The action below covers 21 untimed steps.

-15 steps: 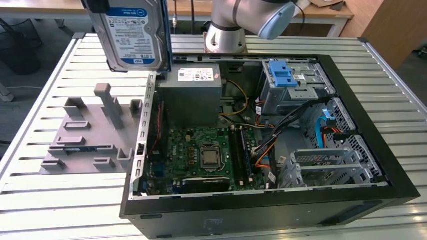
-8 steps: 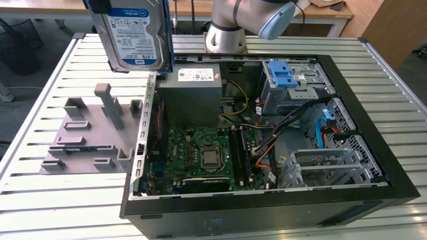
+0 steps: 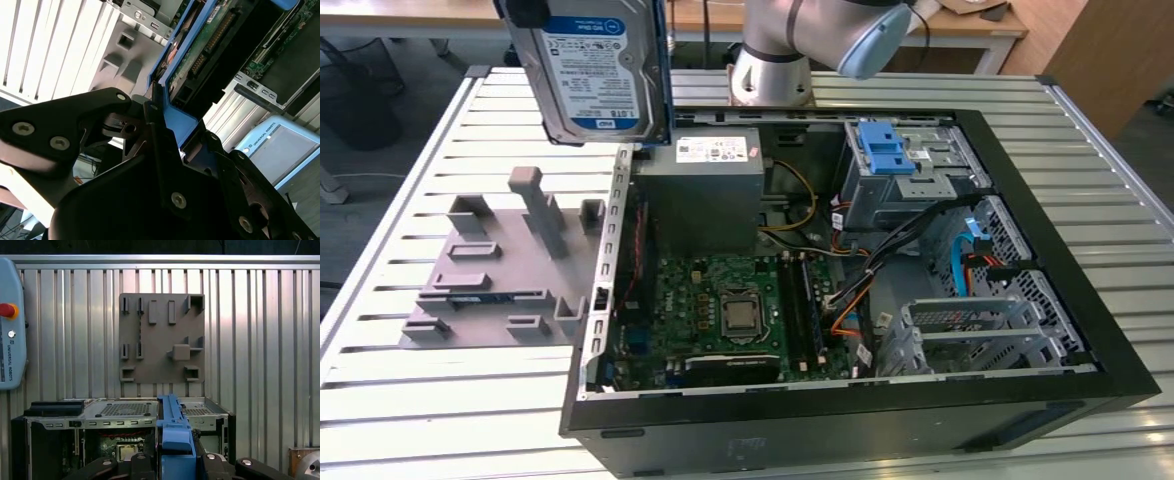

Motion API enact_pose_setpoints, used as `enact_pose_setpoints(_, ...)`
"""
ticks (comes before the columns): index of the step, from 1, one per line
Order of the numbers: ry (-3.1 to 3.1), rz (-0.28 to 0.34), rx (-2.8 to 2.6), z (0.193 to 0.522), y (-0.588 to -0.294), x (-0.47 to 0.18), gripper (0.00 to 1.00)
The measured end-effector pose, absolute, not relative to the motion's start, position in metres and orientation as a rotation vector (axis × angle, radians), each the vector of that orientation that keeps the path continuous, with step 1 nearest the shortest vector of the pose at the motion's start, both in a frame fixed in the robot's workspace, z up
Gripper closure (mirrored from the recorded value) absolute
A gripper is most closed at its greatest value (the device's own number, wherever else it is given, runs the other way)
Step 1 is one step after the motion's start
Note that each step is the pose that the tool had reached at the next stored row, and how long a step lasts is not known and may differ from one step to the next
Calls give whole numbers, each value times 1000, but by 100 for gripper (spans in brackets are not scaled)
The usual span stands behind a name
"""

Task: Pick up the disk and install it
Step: 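Pick up the disk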

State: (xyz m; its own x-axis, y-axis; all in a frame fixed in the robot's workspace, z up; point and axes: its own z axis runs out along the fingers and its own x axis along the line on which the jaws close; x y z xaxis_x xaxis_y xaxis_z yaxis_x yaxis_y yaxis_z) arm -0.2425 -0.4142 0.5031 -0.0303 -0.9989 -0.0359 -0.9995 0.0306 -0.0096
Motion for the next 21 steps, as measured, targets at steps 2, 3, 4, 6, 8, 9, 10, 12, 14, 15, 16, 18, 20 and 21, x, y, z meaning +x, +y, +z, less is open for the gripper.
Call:
enact_pose_setpoints(2, 2232, 28, -2165, 503, -414, -241, 64)
enact_pose_setpoints(3, 2232, 28, -2165, 503, -414, -240, 64)
enact_pose_setpoints(4, 2232, 28, -2165, 503, -414, -239, 64)
enact_pose_setpoints(6, 2232, 28, -2165, 503, -414, -237, 64)
enact_pose_setpoints(8, 2232, 28, -2165, 503, -414, -236, 64)
enact_pose_setpoints(9, 2232, 28, -2165, 503, -414, -235, 64)
enact_pose_setpoints(10, 2232, 28, -2165, 503, -414, -234, 64)
enact_pose_setpoints(12, 2232, 28, -2165, 503, -414, -232, 64)
enact_pose_setpoints(14, 2232, 28, -2165, 503, -414, -231, 64)
enact_pose_setpoints(15, 2232, 28, -2165, 503, -414, -230, 64)
enact_pose_setpoints(16, 2232, 28, -2165, 503, -414, -229, 64)
enact_pose_setpoints(18, 2232, 28, -2165, 503, -414, -228, 64)
enact_pose_setpoints(20, 2232, 28, -2165, 503, -414, -226, 64)
enact_pose_setpoints(21, 2232, 28, -2165, 503, -414, -225, 64)
